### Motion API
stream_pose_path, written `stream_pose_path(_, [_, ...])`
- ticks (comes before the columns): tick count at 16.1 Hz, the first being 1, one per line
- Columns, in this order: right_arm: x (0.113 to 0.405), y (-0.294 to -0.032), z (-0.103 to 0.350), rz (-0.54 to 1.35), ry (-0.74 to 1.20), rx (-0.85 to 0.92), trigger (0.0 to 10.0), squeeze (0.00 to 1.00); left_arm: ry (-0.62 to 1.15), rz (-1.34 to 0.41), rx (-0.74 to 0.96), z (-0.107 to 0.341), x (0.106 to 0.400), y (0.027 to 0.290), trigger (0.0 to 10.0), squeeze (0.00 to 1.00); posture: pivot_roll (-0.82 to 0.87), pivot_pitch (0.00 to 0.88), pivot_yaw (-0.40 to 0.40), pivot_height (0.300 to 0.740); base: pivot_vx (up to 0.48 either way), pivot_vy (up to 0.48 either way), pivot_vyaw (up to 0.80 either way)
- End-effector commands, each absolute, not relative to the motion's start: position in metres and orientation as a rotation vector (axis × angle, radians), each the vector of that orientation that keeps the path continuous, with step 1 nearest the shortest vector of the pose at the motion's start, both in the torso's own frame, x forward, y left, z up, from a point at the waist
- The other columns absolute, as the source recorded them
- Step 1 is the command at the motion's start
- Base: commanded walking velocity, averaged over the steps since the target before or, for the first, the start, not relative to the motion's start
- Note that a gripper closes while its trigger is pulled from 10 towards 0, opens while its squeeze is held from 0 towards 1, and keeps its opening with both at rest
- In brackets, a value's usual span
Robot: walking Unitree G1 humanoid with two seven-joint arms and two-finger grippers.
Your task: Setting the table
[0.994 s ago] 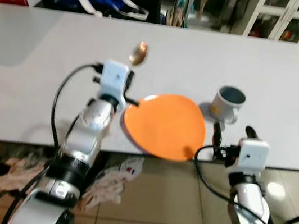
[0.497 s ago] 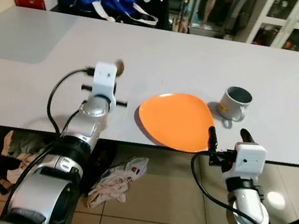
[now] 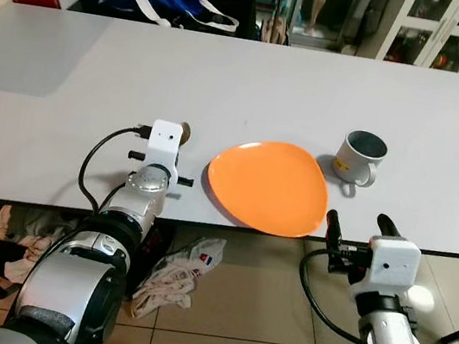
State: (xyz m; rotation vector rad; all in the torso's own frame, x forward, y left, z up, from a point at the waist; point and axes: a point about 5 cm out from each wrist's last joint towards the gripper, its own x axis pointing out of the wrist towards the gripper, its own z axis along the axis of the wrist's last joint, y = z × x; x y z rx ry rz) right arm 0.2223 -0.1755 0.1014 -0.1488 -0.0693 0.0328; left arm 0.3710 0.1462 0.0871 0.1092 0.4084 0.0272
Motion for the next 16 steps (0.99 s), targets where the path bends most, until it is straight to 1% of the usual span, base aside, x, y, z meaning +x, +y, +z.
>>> stream_pose_path(1, [0.2195, -0.1797, 0.1047, 0.028, -0.065, -0.150, 10.0, 0.00, 0.393, 0.038, 0.114, 0.0921, 0.3745, 0.1435, 10.0, 0.00, -0.13, 0.000, 0.001, 0.740, 0.000, 0.000, 0.00])
stream_pose_path(5, [0.2145, -0.1821, 0.1060, 0.025, -0.053, -0.157, 10.0, 0.00, 0.394, 0.061, 0.108, 0.0915, 0.3749, 0.1436, 10.0, 0.00, -0.14, 0.000, 0.000, 0.740, 0.000, 0.000, 0.00])
stream_pose_path(6, [0.2135, -0.1824, 0.1057, 0.025, -0.047, -0.159, 10.0, 0.00, 0.393, 0.072, 0.109, 0.0908, 0.3745, 0.1429, 10.0, 0.70, -0.15, 0.000, 0.004, 0.740, 0.000, 0.000, 0.00])
stream_pose_path(7, [0.2134, -0.1826, 0.1058, 0.024, -0.046, -0.161, 10.0, 0.00, 0.391, 0.066, 0.108, 0.0910, 0.3746, 0.1402, 10.0, 1.00, -0.15, 0.000, 0.005, 0.740, 0.000, 0.000, 0.00])
stream_pose_path(10, [0.2142, -0.1819, 0.1059, 0.023, -0.043, -0.159, 10.0, 0.00, 0.394, 0.054, 0.104, 0.0892, 0.3736, 0.1337, 10.0, 1.00, -0.14, 0.000, 0.006, 0.740, 0.000, 0.000, 0.00])
stream_pose_path(15, [0.2149, -0.1802, 0.1045, 0.025, -0.036, -0.157, 10.0, 0.00, 0.387, 0.054, 0.111, 0.0893, 0.3737, 0.1351, 10.0, 1.00, -0.14, 0.000, 0.009, 0.740, 0.000, 0.000, 0.00])
stream_pose_path(16, [0.2155, -0.1803, 0.1043, 0.023, -0.037, -0.156, 10.0, 0.00, 0.362, 0.046, 0.118, 0.0933, 0.3756, 0.1344, 10.0, 0.32, -0.14, 0.000, 0.012, 0.740, 0.000, 0.000, 0.00])
